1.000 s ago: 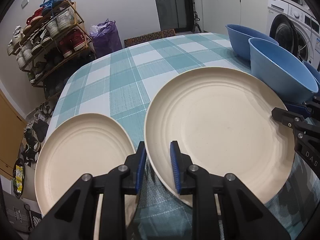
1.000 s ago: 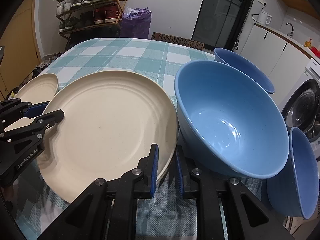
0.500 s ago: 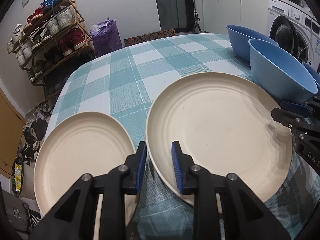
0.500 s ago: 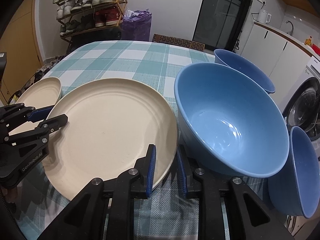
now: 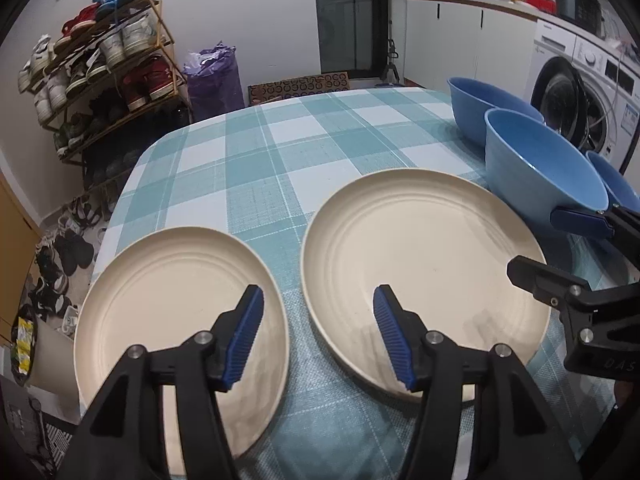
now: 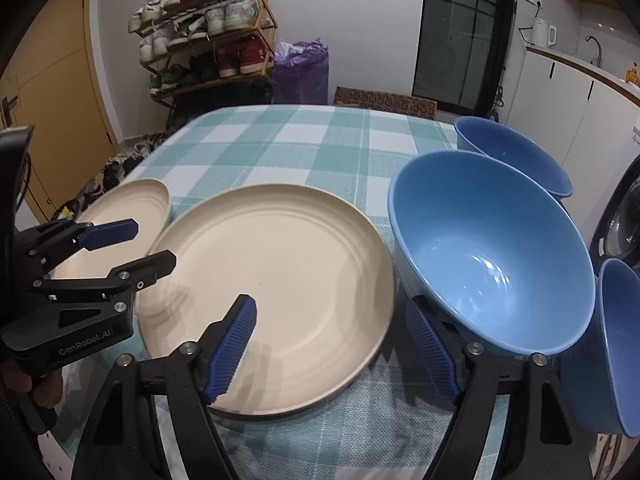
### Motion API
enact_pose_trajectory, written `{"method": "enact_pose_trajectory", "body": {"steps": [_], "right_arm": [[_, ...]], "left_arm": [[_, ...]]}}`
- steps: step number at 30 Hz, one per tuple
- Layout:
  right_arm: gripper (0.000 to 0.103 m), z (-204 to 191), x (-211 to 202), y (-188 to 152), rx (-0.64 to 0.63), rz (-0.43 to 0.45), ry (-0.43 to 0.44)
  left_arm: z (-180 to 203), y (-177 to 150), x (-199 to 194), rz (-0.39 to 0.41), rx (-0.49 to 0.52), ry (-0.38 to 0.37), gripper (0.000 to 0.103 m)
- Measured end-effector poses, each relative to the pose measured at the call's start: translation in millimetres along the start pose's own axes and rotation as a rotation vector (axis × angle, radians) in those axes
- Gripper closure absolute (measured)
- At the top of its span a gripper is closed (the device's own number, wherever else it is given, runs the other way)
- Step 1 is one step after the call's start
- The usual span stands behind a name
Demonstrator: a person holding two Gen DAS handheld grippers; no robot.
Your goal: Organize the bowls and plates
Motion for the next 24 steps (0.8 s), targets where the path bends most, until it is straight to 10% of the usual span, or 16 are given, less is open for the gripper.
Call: {"method": "enact_pose_trajectory", "body": {"steps": [4, 6, 24], "right_arm": [[0.011, -6.7, -6.8, 4.5, -0.001, 0.026, 0.045], [0.006, -9.3, -11.8, 6.7, -0.007, 0.053, 0.059], [0.0, -31.8, -37.3, 29.3, -0.059, 0.148, 0.128]], "left_arm": [[-14.4, -2.6, -12.7, 0.027, -0.047, 0.012, 0.031], [-23.0, -4.4, -22.9, 0.061, -0.072, 0.029, 0.003], [-76.6, -23.1, -91.6, 0.164, -0.208, 0.141, 0.0]]}}
Point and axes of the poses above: each gripper's, at about its wrist camera, not at the fingertips, and x roughly the way its jaws point, z to its right, y to its top, the point moved 6 cm from there along x, roughly the way its jaws point, and after that the axes turned 11 degrees about -y, right-handed, at the moved point
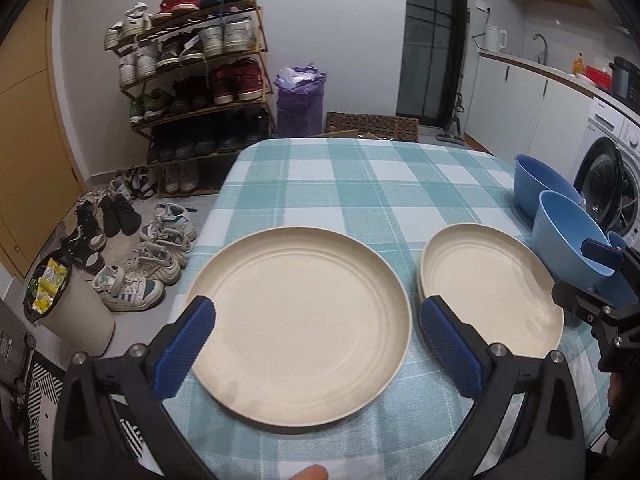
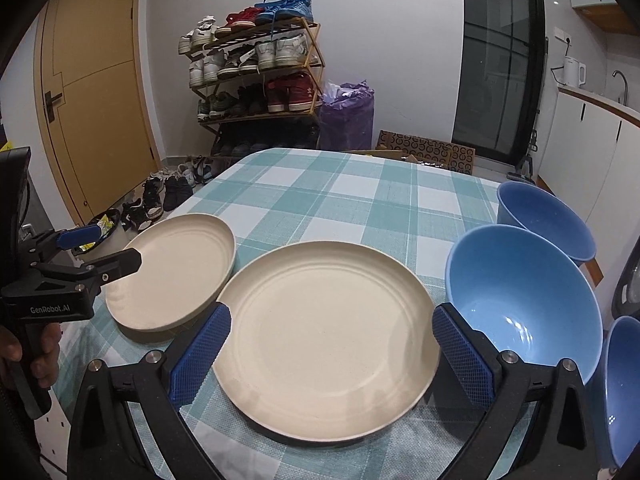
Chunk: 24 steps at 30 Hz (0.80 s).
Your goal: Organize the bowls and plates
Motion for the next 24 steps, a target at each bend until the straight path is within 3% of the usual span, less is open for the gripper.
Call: {"method": "enact_pose_trajectory", "body": {"steps": [11, 24], "right_arm": [[0.0, -28.2, -1.2, 25.4, -0.031, 0.01, 0.075], [0.001, -74.0, 24.0, 51.6, -0.101, -0.015, 0.124]], "left_arm": [[-33.5, 3.8, -18.9, 0.037, -0.068, 0.073, 0.0], [-63.0, -5.9, -13.3, 0.019, -0.127, 0.116, 0.0]]}}
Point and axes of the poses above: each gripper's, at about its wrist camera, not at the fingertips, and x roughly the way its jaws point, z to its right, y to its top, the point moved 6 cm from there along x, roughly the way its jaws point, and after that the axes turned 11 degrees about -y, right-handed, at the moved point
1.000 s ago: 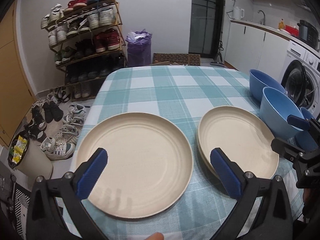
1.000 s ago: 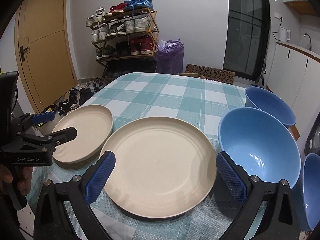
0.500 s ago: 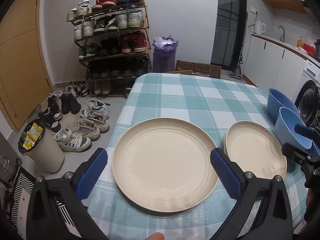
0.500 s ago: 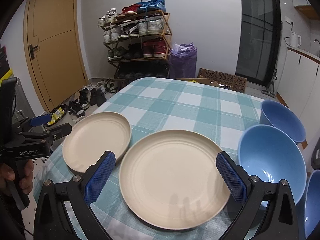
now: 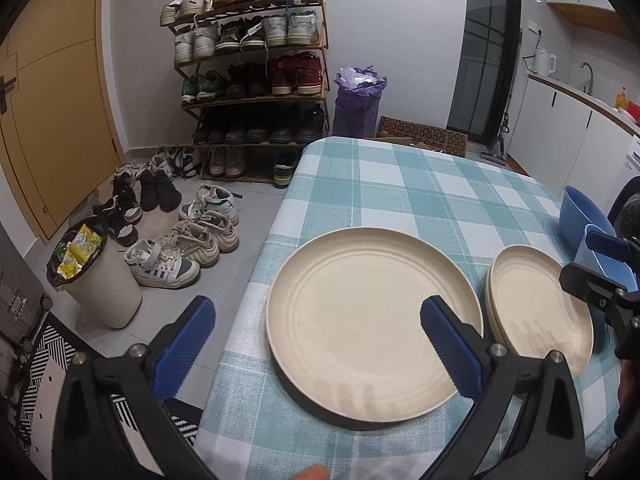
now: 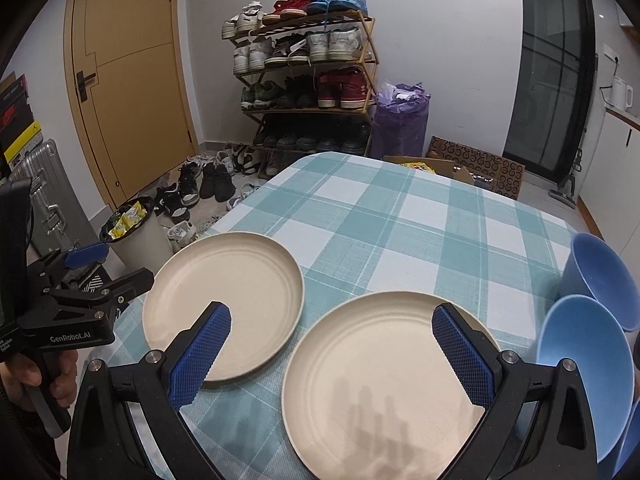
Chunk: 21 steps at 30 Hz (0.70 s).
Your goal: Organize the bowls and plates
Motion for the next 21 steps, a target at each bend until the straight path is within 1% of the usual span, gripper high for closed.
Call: {"method": "enact_pose_trajectory", "body": {"steps": [6, 21], "right_arm": [[0.001, -18.3, 21.1, 6.3, -0.028, -0.029, 0.024], [0.001, -51.0, 77.7, 2.3, -0.099, -0.133, 0.055]], "left_arm": [[-11.9, -3.5, 9.1, -0.016, -0.02, 0.013, 0.0], [-33.7, -17.8, 40.9, -0.088, -0.058, 0.031, 0.0]]}}
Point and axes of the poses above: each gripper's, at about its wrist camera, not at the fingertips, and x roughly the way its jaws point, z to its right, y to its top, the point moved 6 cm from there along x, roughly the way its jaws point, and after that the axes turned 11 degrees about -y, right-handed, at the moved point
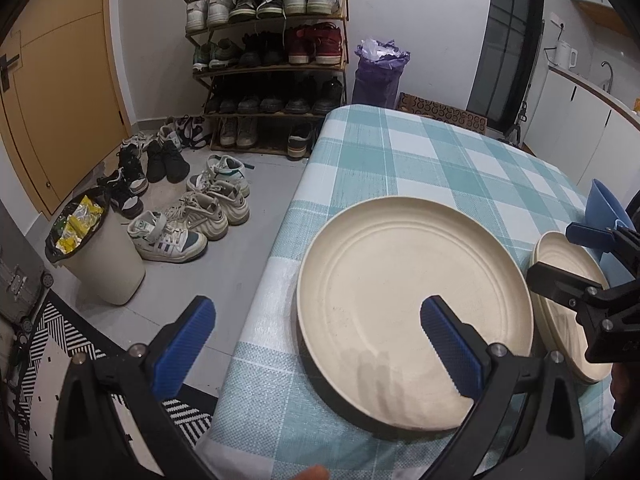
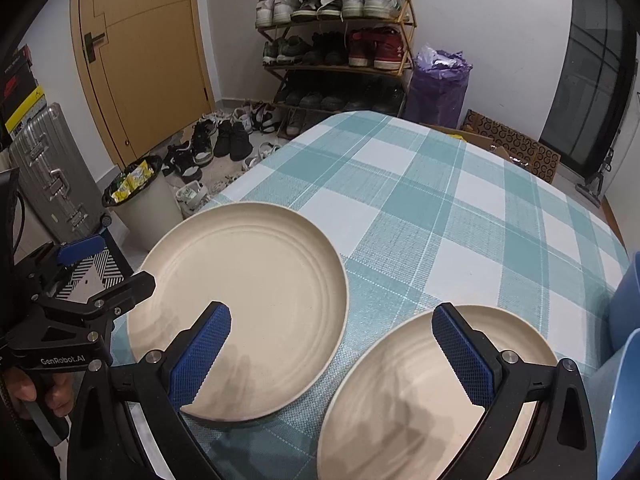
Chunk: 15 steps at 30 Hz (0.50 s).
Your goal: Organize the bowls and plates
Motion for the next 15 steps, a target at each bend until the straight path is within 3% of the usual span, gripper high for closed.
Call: {"method": "enact_pose_trajectory", "body": {"steps": [15], "right_arm": [[0.001, -18.9, 45.4, -1.3, -0.073, -0.083, 0.006]], "left_arm": [[-9.6, -13.3, 26.9, -0.085, -0.035, 0.006, 0.0]]}}
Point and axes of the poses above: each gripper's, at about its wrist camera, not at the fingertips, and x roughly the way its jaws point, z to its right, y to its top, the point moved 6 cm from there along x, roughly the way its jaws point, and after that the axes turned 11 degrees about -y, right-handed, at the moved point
